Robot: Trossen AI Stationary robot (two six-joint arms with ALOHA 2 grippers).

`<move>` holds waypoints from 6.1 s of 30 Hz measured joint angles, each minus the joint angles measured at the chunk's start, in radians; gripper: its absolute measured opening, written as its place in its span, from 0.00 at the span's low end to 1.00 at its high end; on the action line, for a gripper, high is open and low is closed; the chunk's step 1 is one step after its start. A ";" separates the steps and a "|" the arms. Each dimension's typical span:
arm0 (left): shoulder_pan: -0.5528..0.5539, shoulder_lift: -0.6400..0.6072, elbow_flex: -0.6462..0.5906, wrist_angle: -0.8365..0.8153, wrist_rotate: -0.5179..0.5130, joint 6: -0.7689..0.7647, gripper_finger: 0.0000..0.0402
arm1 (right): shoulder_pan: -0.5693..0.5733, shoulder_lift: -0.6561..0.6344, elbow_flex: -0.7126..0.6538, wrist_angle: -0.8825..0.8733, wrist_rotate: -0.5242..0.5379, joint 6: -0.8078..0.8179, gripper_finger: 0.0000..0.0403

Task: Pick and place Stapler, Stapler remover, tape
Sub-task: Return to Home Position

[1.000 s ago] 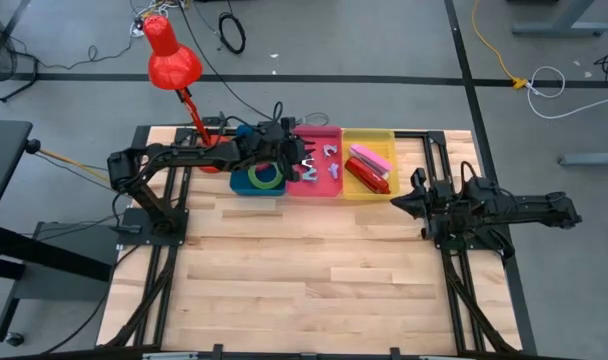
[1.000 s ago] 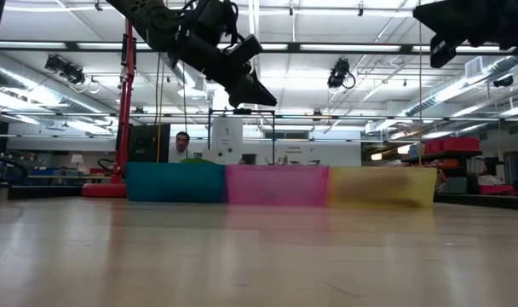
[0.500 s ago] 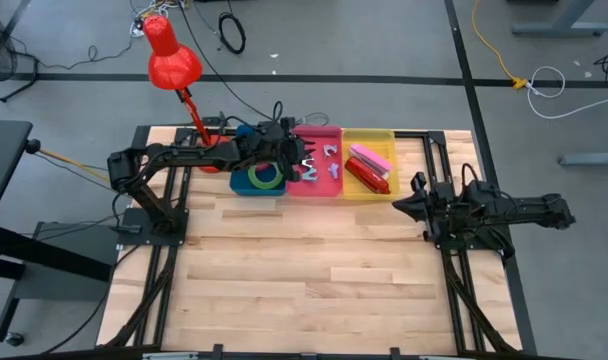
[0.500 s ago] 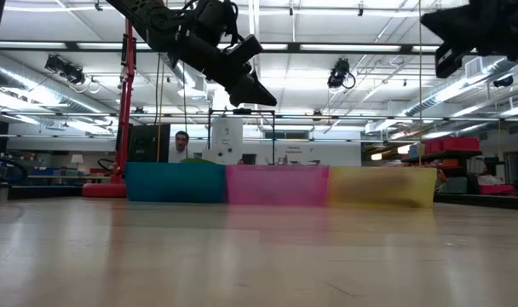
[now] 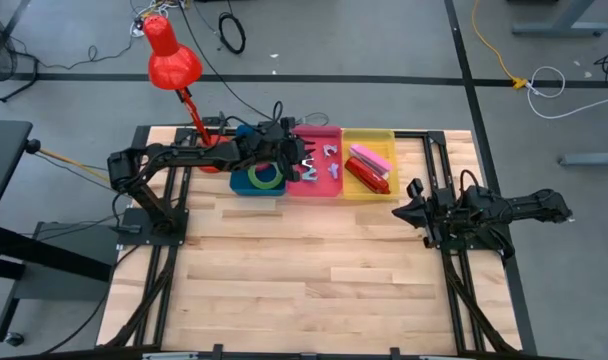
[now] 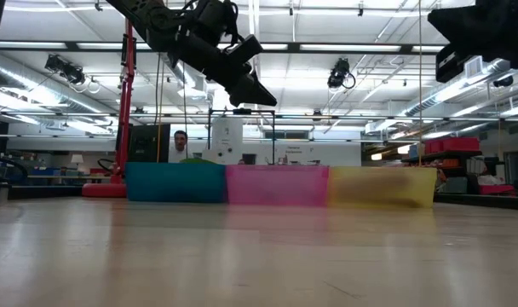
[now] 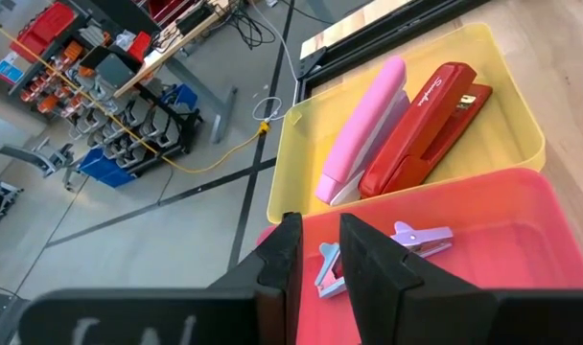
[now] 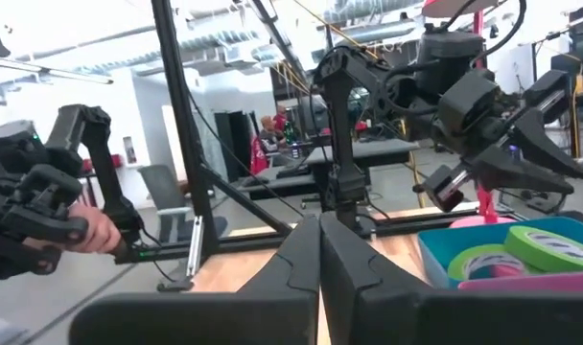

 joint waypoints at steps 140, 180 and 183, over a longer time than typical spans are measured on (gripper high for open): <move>0.000 0.000 0.000 0.002 0.000 0.010 0.19 | -0.145 0.003 -0.069 -0.253 0.029 -0.156 0.03; 0.000 0.000 0.000 0.002 0.000 0.010 0.19 | -0.145 -0.135 -0.069 -0.252 0.028 -0.156 0.03; 0.000 0.000 0.000 0.002 0.000 0.010 0.19 | -0.145 -0.135 -0.069 -0.252 0.029 -0.156 0.03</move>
